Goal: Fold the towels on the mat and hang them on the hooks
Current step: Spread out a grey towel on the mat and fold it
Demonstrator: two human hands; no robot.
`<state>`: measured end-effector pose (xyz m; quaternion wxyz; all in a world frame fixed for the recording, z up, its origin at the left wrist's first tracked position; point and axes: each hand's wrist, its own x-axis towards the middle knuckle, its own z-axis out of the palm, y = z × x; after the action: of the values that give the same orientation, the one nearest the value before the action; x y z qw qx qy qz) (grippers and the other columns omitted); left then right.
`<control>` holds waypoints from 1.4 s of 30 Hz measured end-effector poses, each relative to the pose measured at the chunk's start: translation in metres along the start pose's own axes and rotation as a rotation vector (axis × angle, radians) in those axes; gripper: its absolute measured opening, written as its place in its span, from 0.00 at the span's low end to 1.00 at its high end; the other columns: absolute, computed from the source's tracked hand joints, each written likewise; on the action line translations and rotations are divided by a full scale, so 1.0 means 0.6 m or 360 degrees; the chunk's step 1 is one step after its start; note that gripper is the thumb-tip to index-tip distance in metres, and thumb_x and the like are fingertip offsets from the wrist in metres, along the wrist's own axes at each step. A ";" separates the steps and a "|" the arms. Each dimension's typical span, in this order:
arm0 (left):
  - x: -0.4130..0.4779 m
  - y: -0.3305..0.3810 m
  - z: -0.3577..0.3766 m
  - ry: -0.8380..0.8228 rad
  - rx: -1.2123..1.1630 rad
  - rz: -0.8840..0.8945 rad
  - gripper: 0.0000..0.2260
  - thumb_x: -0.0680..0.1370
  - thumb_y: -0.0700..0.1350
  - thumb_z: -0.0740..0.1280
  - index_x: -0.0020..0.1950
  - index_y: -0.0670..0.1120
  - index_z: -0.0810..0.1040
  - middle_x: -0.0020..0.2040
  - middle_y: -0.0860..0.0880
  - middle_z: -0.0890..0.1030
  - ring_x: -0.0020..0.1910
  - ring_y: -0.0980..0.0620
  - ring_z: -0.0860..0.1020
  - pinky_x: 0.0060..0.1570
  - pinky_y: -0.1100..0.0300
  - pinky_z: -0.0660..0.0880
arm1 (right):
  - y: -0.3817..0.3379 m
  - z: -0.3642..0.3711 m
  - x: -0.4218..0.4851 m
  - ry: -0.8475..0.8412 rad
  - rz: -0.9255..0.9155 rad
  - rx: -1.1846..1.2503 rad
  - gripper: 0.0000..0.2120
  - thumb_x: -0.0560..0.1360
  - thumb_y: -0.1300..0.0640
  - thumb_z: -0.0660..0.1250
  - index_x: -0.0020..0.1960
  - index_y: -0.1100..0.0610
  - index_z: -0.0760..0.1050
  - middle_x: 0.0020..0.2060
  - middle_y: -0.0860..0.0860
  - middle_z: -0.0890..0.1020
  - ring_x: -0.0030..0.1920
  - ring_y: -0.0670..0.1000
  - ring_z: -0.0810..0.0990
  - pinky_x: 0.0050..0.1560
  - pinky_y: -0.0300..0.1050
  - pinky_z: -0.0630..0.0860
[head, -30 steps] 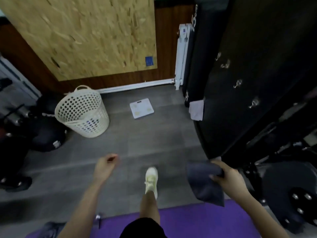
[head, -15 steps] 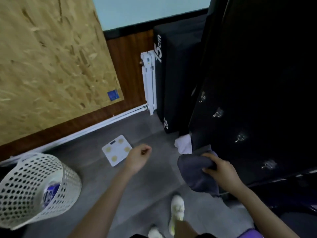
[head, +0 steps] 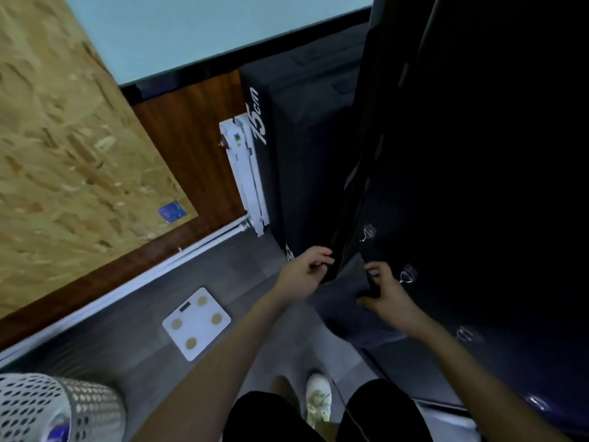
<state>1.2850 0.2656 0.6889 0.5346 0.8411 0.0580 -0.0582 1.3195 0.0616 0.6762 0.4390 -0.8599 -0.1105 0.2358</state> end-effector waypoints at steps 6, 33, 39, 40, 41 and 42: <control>0.112 -0.003 0.015 -0.0558 -0.0397 -0.0166 0.21 0.80 0.36 0.59 0.69 0.55 0.67 0.66 0.49 0.74 0.63 0.56 0.71 0.66 0.60 0.65 | -0.003 -0.017 0.069 -0.0108 0.0157 0.0477 0.18 0.66 0.68 0.73 0.53 0.57 0.76 0.51 0.54 0.80 0.51 0.47 0.78 0.51 0.31 0.73; 0.360 -0.101 0.097 -0.0547 -0.0178 -0.0017 0.05 0.73 0.42 0.71 0.46 0.44 0.77 0.40 0.56 0.79 0.41 0.63 0.77 0.42 0.72 0.71 | 0.020 0.101 0.169 0.1607 0.0512 -0.0026 0.16 0.69 0.67 0.57 0.50 0.60 0.81 0.51 0.51 0.81 0.53 0.48 0.78 0.53 0.34 0.70; 0.353 -0.107 0.112 -0.0444 -0.0301 -0.0183 0.08 0.72 0.42 0.72 0.48 0.42 0.76 0.41 0.50 0.81 0.41 0.57 0.79 0.43 0.68 0.74 | 0.037 0.123 0.188 0.1560 0.0671 0.0384 0.11 0.77 0.59 0.64 0.58 0.57 0.79 0.53 0.46 0.78 0.54 0.48 0.78 0.53 0.38 0.72; 0.351 -0.108 0.115 -0.0421 -0.0311 -0.0202 0.09 0.72 0.43 0.72 0.48 0.42 0.76 0.42 0.49 0.81 0.42 0.55 0.79 0.43 0.65 0.75 | 0.039 0.126 0.195 0.1558 0.0699 0.0479 0.12 0.78 0.57 0.63 0.59 0.56 0.78 0.53 0.44 0.76 0.54 0.50 0.78 0.55 0.42 0.74; 0.349 -0.108 0.117 -0.0394 -0.0318 -0.0213 0.09 0.72 0.43 0.72 0.48 0.42 0.76 0.42 0.48 0.81 0.42 0.54 0.79 0.44 0.64 0.75 | 0.039 0.129 0.202 0.1568 0.0717 0.0549 0.13 0.78 0.55 0.63 0.60 0.56 0.78 0.53 0.43 0.74 0.55 0.51 0.78 0.56 0.46 0.75; 0.347 -0.106 0.118 -0.0368 -0.0320 -0.0216 0.09 0.72 0.43 0.72 0.48 0.42 0.76 0.43 0.48 0.81 0.43 0.54 0.79 0.45 0.63 0.75 | 0.038 0.132 0.209 0.1587 0.0730 0.0595 0.15 0.77 0.52 0.62 0.61 0.56 0.77 0.52 0.43 0.73 0.55 0.51 0.78 0.57 0.47 0.75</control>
<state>1.4774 0.2355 0.5688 0.6139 0.7653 0.0584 -0.1844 1.3879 0.1534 0.5793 0.5201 -0.7769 0.3424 -0.0934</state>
